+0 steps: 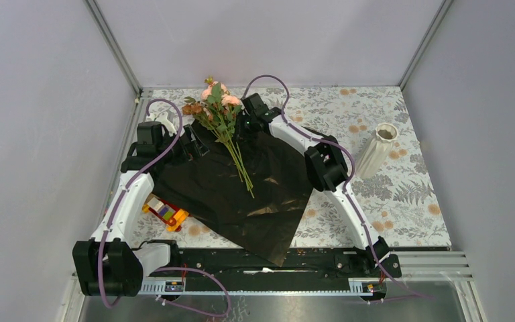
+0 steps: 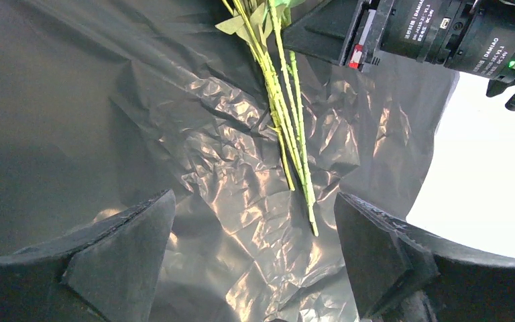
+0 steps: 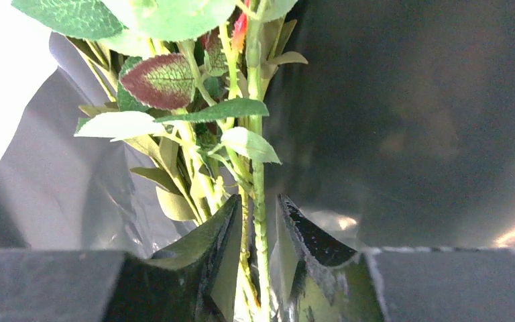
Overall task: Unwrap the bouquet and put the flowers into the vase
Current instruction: Pick up the fake flower from the wrapping paper.
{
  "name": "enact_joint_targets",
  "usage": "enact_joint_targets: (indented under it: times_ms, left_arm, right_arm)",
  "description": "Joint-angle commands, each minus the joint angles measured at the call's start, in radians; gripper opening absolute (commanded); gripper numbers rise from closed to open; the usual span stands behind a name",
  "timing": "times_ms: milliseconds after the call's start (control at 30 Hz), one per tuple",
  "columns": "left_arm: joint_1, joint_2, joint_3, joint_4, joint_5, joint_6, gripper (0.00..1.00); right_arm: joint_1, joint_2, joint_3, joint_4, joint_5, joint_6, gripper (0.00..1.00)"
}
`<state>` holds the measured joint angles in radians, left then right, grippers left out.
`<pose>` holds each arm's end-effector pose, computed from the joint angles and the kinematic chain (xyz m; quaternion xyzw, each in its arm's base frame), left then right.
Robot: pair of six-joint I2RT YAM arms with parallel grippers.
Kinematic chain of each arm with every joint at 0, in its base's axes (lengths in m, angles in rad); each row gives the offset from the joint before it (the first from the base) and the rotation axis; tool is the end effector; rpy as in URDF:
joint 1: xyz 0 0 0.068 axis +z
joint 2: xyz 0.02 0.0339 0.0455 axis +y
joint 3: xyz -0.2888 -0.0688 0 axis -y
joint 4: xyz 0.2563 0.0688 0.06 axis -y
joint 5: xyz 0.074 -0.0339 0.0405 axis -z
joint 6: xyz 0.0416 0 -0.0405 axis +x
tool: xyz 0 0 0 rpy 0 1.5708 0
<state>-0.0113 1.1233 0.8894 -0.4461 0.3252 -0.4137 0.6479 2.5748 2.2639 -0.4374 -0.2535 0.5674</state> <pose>0.2463 -0.0161 0.3015 -0.1096 0.8865 -0.2325 0.3848 0.4799 0.3763 0.1695 -0.0871 0.9065 0.3215 0.2594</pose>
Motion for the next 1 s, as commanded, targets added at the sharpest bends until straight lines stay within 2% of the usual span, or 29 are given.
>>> enact_joint_targets:
  times_ms: [0, 200, 467, 700, 767, 867, 967]
  left_arm:
    - [0.004, 0.003, 0.005, 0.052, 0.031, 0.019, 0.96]
    - [0.005, 0.005, 0.006, 0.05, 0.035, 0.018, 0.96]
    - [0.007, -0.002, 0.006, 0.046, 0.031, 0.018, 0.96]
    - [0.01, -0.009, 0.006, 0.044, 0.03, 0.018, 0.96]
    - [0.01, -0.012, 0.005, 0.044, 0.03, 0.018, 0.96]
    - [0.01, -0.014, 0.005, 0.044, 0.028, 0.018, 0.96]
    - [0.01, -0.017, 0.005, 0.044, 0.028, 0.018, 0.96]
  right_arm:
    - [0.012, 0.023, 0.084, -0.031, 0.006, 0.016, 0.31]
    - [0.015, 0.028, 0.093, -0.032, 0.011, 0.019, 0.25]
    - [0.034, 0.044, 0.136, -0.074, 0.029, -0.003, 0.23]
    - [0.04, 0.04, 0.129, -0.074, 0.037, 0.002, 0.01]
    - [0.041, 0.031, 0.12, -0.072, 0.039, 0.0, 0.0]
    - [0.039, -0.017, 0.07, -0.029, 0.045, -0.013, 0.0]
    - [0.045, -0.126, -0.105, 0.1, 0.1, -0.033, 0.0]
